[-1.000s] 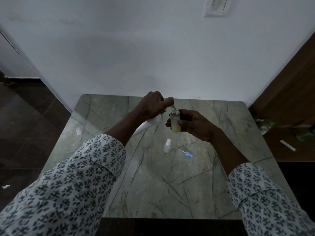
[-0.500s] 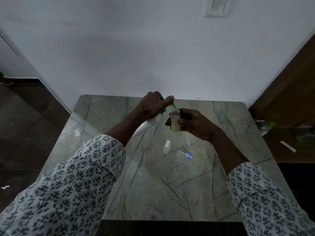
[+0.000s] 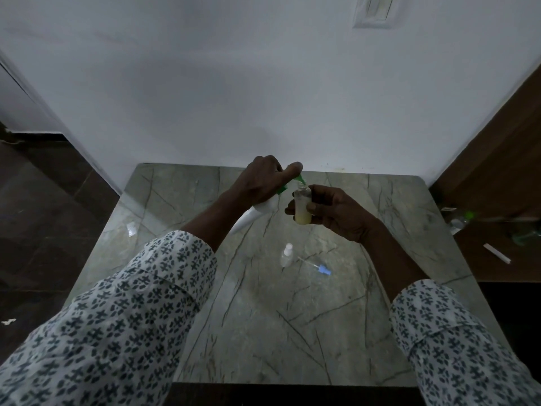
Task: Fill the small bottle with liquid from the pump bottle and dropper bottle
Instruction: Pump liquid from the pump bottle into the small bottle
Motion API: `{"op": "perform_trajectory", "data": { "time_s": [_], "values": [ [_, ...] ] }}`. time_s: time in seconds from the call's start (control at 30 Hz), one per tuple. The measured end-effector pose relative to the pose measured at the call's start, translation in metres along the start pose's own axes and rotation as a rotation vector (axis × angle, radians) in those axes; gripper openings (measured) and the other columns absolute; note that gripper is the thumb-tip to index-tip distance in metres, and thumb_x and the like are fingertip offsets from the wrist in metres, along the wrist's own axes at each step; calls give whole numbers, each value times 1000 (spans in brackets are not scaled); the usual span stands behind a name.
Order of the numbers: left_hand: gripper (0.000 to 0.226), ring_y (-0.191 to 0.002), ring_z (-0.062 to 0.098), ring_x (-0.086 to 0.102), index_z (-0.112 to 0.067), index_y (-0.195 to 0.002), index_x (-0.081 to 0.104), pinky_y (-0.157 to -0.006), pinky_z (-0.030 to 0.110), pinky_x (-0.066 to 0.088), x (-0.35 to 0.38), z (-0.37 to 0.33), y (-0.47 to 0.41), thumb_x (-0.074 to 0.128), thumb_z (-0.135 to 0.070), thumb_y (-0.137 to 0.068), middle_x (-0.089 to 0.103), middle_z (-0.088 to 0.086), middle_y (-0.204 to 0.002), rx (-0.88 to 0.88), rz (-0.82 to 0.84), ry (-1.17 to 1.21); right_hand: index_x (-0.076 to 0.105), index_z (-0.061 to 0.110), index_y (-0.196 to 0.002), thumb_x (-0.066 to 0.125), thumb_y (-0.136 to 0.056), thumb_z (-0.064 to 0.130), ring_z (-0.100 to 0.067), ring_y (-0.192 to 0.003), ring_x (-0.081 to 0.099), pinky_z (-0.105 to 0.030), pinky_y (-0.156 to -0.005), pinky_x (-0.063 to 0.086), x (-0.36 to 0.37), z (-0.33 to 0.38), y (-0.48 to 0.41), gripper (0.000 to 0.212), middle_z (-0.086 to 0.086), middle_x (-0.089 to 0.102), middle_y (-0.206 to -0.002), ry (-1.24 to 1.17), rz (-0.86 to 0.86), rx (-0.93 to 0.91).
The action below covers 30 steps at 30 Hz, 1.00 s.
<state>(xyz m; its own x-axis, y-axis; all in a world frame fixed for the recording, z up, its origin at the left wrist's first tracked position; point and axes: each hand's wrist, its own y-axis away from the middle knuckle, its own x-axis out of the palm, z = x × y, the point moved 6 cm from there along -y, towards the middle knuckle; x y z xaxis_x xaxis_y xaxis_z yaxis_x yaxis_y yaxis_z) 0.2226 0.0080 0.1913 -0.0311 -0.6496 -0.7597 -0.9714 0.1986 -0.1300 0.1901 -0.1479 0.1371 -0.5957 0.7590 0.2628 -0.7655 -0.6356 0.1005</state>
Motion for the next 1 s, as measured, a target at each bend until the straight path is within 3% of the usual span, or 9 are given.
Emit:
{"op": "perform_trajectory", "data": {
  "time_s": [0.3, 0.57, 0.67, 0.8, 1.0],
  "values": [
    [81, -46, 19, 36, 12, -65, 62, -46, 23, 28, 3, 2, -8, 34, -64, -70, 49, 14, -54, 12, 14, 13, 47, 0, -133, 60, -85, 11, -39, -119, 58, -46, -94, 51, 0, -6, -4, 51, -17, 66, -121, 12, 14, 12],
    [93, -49, 22, 46, 12, -64, 63, -54, 38, 44, 2, 4, -10, 28, -74, -73, 64, 30, -66, -5, 1, 15, 51, 3, -131, 71, -81, 22, -42, -121, 56, -50, -97, 50, -5, 0, -5, 58, -22, 63, -124, -14, 4, 19],
    [89, -51, 24, 45, 7, -62, 62, -60, 49, 49, -1, 4, -13, 29, -75, -74, 63, 33, -69, -31, -18, 12, 55, 8, -128, 75, -79, 31, -36, -122, 56, -47, -99, 49, -6, 7, -7, 58, -18, 64, -124, 58, -3, 10],
    [69, -52, 23, 45, -10, -59, 56, -60, 51, 49, -6, -3, -12, 32, -73, -75, 63, 34, -70, -32, -38, 15, 58, 14, -126, 82, -69, 44, -25, -127, 54, -40, -103, 47, -7, 13, -9, 69, -10, 61, -131, 116, 6, 60],
    [67, -51, 22, 43, -12, -58, 53, -61, 52, 48, -7, -4, -10, 32, -74, -74, 57, 26, -60, -44, -38, 1, 56, 11, -128, 83, -66, 48, -22, -130, 50, -42, -109, 40, -13, 17, -9, 77, -10, 56, -137, 184, 10, 72]
  ]
}}
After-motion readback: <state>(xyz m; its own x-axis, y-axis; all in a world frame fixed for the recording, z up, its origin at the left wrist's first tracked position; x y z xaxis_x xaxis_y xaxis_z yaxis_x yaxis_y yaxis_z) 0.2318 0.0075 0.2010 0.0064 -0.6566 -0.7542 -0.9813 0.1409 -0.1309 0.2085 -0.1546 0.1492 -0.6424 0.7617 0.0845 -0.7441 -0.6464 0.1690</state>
